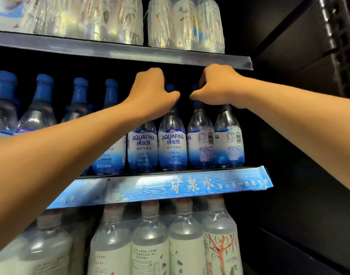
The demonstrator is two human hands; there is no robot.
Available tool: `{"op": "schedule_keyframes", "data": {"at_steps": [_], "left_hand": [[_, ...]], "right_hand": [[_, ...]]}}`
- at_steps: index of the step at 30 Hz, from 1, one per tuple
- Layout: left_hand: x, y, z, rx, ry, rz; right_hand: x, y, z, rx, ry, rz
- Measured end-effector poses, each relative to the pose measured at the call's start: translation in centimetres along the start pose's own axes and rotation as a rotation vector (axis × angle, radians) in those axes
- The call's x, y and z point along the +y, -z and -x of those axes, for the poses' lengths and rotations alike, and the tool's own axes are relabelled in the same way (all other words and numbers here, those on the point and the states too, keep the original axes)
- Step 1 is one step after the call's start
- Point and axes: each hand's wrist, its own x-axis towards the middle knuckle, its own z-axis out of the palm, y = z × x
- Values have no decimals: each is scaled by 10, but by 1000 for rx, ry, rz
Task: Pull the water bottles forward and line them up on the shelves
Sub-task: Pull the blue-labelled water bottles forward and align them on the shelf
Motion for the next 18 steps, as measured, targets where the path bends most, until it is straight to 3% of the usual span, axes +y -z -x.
{"op": "schedule_keyframes", "data": {"at_steps": [9, 18], "left_hand": [[43, -33, -15, -296, 119, 113], [49, -56, -29, -425, 335, 350]], "right_hand": [[42, 1, 1, -40, -117, 119], [62, -27, -10, 141, -278, -296]]}}
